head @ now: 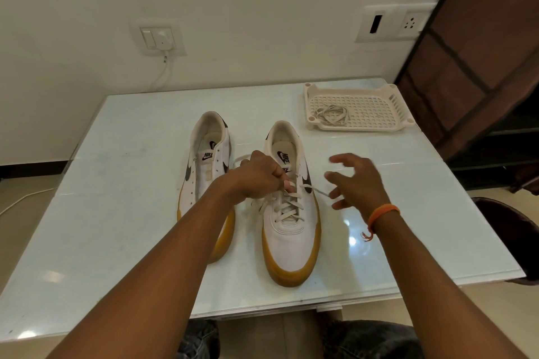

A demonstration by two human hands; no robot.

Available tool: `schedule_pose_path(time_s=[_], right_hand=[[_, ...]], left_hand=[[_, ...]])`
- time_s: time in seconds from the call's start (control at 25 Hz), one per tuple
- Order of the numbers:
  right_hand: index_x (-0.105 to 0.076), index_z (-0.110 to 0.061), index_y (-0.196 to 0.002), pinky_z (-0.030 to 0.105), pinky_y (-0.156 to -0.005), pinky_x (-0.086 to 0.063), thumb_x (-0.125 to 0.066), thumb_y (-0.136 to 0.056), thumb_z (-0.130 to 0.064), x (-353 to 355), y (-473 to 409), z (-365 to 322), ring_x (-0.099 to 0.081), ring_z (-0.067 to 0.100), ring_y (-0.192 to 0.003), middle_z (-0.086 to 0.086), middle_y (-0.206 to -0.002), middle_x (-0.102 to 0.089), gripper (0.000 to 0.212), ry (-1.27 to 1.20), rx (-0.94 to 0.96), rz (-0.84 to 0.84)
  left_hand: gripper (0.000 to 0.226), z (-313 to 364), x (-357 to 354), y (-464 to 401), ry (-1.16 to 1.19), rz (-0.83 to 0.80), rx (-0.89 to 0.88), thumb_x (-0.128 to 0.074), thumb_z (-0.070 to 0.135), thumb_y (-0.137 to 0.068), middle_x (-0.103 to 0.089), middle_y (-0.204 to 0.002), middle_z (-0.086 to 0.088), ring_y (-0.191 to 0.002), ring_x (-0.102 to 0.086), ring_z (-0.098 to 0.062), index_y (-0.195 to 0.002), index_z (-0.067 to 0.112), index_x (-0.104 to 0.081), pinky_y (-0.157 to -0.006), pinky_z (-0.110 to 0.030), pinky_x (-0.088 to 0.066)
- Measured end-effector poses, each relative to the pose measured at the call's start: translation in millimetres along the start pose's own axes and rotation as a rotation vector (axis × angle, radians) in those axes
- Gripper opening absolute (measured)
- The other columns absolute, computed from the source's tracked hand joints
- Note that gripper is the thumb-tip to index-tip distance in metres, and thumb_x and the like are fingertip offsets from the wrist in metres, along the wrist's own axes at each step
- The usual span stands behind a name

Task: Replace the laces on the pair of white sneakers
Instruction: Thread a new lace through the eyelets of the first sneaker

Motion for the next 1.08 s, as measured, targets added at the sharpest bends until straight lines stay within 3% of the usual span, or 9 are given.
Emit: schedule_pose_path(time_s=[0.08, 0.12, 0.28, 0.48, 0.64, 0.72, 0.88, 0.96, 1.08], right_hand=[[-0.066, -0.012, -0.095, 0.032, -0.046, -0.055, -0.07, -0.088, -0.024, -24.0, 11.6, -6.5, -0.07, 0.024, -0.061, 0.004, -0.1, -0.06, 0.014, 0.097, 0.024, -0.202], [-0.064, -0.01, -0.093, 0.033, -0.047, -0.056, -0.068, -0.089, -0.026, -31.3, 14.5, -6.4, -0.07, 0.024, -0.063, 0.003, -0.094, -0.061, 0.017, 0.148, 0.028, -0.256], [-0.062, -0.003, -0.094, 0.032, -0.047, -0.055, -0.066, -0.091, -0.025, -27.9, 9.0, -1.1, -0.067, 0.019, -0.064, 0.011, -0.092, -0.064, 0.022, 0.095, -0.016, -0.306], [-0.059, -0.003, -0.088, 0.037, -0.05, -0.059, -0.067, -0.09, -0.016, 1.5, -6.1, 0.4, -0.07, 0.021, -0.066, 0.007, -0.095, -0.059, 0.016, 0.072, 0.077, -0.043], [-0.061, -0.004, -0.088, 0.036, -0.048, -0.058, -0.065, -0.091, -0.015, 28.2, -16.1, 7.7, -0.07, 0.02, -0.064, 0.017, -0.107, -0.061, 0.012, -0.029, 0.095, 0.247], [-0.061, -0.006, -0.092, 0.037, -0.05, -0.059, -0.066, -0.091, -0.013, 29.0, -16.5, 11.2, -0.07, 0.021, -0.063, 0.017, -0.114, -0.059, 0.008, -0.049, 0.066, 0.264], [-0.06, -0.02, -0.117, 0.032, -0.046, -0.057, -0.069, -0.084, -0.002, 0.2, -5.3, 0.7, -0.07, 0.021, -0.064, 0.001, -0.122, -0.041, 0.038, 0.11, 0.173, -0.02], [-0.065, -0.02, -0.108, 0.033, -0.045, -0.057, -0.072, -0.083, -0.006, -17.4, 2.1, -3.7, -0.069, 0.018, -0.064, -0.003, -0.113, -0.047, 0.03, 0.228, 0.278, -0.194], [-0.067, -0.016, -0.092, 0.036, -0.046, -0.057, -0.074, -0.084, -0.02, -27.0, 5.4, -1.7, -0.068, 0.016, -0.062, 0.0, -0.1, -0.058, 0.012, 0.326, 0.365, -0.199]], left_hand=[[0.024, -1.2, 1.1, 0.4, 0.077, -0.014, 0.004, -0.077, 0.049, -0.068, -0.064, -0.118, -0.009, -0.107, -0.062, -0.025, -0.081, 0.029, -0.08, -0.094, -0.044, -0.053], [0.02, -0.8, 2.7, 1.8, 0.1, -0.01, -0.003, -0.079, 0.043, -0.073, -0.068, -0.11, -0.008, -0.104, -0.065, -0.027, -0.083, 0.026, -0.08, -0.093, -0.047, -0.054], [0.012, 0.1, 11.1, 8.5, 0.147, -0.055, -0.006, -0.071, 0.025, -0.087, -0.076, -0.094, 0.0, -0.103, -0.067, -0.018, -0.091, 0.017, -0.08, -0.099, -0.045, -0.05], [0.014, -3.7, 19.3, 16.6, 0.183, -0.161, 0.05, -0.063, 0.017, -0.094, -0.074, -0.105, 0.001, -0.114, -0.06, -0.011, -0.097, 0.015, -0.077, -0.11, -0.033, -0.039], [0.018, -6.2, 26.3, 20.8, 0.211, -0.193, 0.059, -0.062, 0.014, -0.094, -0.074, -0.108, 0.0, -0.111, -0.059, -0.004, -0.105, 0.009, -0.075, -0.1, -0.024, -0.033], [0.019, -6.5, 26.2, 21.1, 0.223, -0.216, 0.055, -0.062, 0.014, -0.094, -0.073, -0.111, 0.0, -0.111, -0.058, -0.003, -0.106, 0.007, -0.074, -0.1, -0.024, -0.032], [0.014, -7.1, 20.5, 15.7, 0.248, -0.206, 0.041, -0.064, 0.015, -0.093, -0.073, -0.109, -0.001, -0.117, -0.059, -0.008, -0.101, 0.012, -0.075, -0.104, -0.025, -0.034], [0.013, -7.6, 18.3, 12.7, 0.254, -0.2, 0.038, -0.065, 0.018, -0.092, -0.073, -0.109, -0.001, -0.117, -0.059, -0.009, -0.099, 0.014, -0.076, -0.106, -0.027, -0.035], [0.012, -8.7, 16.6, 10.1, 0.267, -0.19, 0.04, -0.066, 0.019, -0.092, -0.073, -0.108, 0.001, -0.116, -0.059, -0.009, -0.097, 0.016, -0.076, -0.106, -0.029, -0.036]])
Point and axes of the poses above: each hand's wrist, its own y-axis away from the middle knuckle, its own x-axis out of the back of the hand, z = x × y, the point moved 3 cm from there along -y, towards the middle knuckle
